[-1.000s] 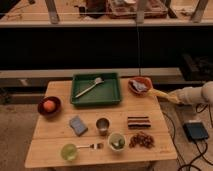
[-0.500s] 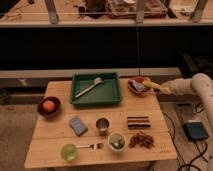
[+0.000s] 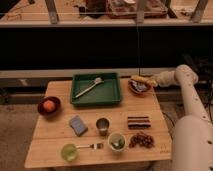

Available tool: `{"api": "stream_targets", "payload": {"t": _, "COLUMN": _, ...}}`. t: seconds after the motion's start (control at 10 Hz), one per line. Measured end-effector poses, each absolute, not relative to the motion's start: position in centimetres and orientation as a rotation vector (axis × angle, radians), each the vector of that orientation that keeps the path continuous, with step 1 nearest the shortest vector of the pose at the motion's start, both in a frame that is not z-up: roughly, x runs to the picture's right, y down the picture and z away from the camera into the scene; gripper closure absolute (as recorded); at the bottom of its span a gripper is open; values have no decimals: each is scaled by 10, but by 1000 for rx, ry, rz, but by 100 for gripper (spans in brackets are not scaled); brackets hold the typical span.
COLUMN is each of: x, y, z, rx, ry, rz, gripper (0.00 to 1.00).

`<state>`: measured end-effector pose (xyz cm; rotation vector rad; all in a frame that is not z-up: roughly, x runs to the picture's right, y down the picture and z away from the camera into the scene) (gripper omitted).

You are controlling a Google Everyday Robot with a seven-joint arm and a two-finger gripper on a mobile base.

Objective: Place banana in red bowl

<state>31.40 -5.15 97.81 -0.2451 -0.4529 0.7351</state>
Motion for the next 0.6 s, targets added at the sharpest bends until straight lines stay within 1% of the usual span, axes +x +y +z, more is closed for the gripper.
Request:
{"api": "stream_targets", "payload": {"t": 0.2, "x": 312, "y": -47, "z": 980, "rx": -261, "ry": -452, "rz": 727, "gripper": 54}}
{"api": "stream_targets", "payload": {"t": 0.3, "x": 314, "y": -45, "z": 979, "rx": -260, "ry": -449, "rz": 727, "gripper": 46}}
{"api": "stream_targets", "payload": {"t": 0.4, "x": 321, "y": -43, "z": 975, "rx": -252, "ry": -444, "rz": 732, "gripper": 35}}
{"api": "stream_targets", "payload": {"t": 0.5, "x": 323, "y": -43, "z": 972, "rx": -244, "ry": -443, "rz": 734, "gripper": 27}}
{"api": "stream_targets", "payload": {"t": 0.6, "x": 323, "y": -43, "z": 970, "rx": -239, "ry": -445, "rz": 734, "gripper": 25}}
